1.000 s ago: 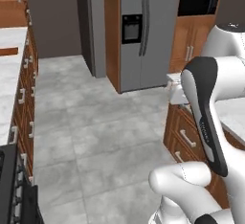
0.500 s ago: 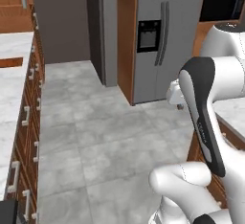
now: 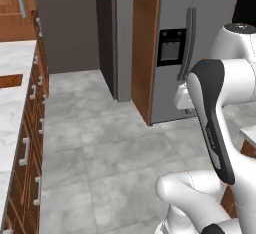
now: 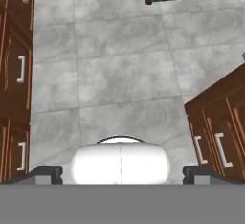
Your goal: Move the cutting board and knife to the sink. Then move spray from the cabinet to the counter.
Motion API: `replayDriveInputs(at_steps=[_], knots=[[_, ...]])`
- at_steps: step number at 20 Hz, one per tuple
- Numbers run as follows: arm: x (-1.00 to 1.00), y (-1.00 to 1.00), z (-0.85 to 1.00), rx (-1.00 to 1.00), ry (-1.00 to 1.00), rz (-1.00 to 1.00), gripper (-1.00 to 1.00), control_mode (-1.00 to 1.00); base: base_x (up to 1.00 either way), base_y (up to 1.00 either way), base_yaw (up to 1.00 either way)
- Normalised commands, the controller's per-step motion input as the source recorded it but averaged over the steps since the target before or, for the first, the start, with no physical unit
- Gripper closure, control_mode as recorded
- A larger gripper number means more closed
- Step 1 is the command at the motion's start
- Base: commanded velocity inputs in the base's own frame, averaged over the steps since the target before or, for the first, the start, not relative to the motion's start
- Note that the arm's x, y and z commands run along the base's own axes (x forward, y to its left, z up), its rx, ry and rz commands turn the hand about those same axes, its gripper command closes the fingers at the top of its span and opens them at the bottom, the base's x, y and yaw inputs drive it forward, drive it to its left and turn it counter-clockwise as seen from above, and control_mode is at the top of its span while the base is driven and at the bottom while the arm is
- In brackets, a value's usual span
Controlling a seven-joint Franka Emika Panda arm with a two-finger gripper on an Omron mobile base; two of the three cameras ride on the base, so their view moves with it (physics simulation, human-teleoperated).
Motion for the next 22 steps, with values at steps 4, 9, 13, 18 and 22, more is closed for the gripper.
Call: replayDriveInputs(at_steps=[4,9,13,18,22], knots=[[0.00,0.00,0.00,0.00,0.00,0.00,-1.00,1.00,1.00,-0.10,0.06],[0.00,0.00,0.00,0.00,0.00,0.00,-1.00,1.00,1.00,-0.15,0.07],[0.00,0.00,0.00,0.00,0.00,0.00,-1.00,1.00,1.00,-0.19,0.08],[0.00,0.00,0.00,0.00,0.00,0.00,-1.00,1.00,1.00,-0.21,0.09],[0.00,0.00,0.00,0.00,0.00,0.00,-1.00,1.00,1.00,-0.25,0.12]])
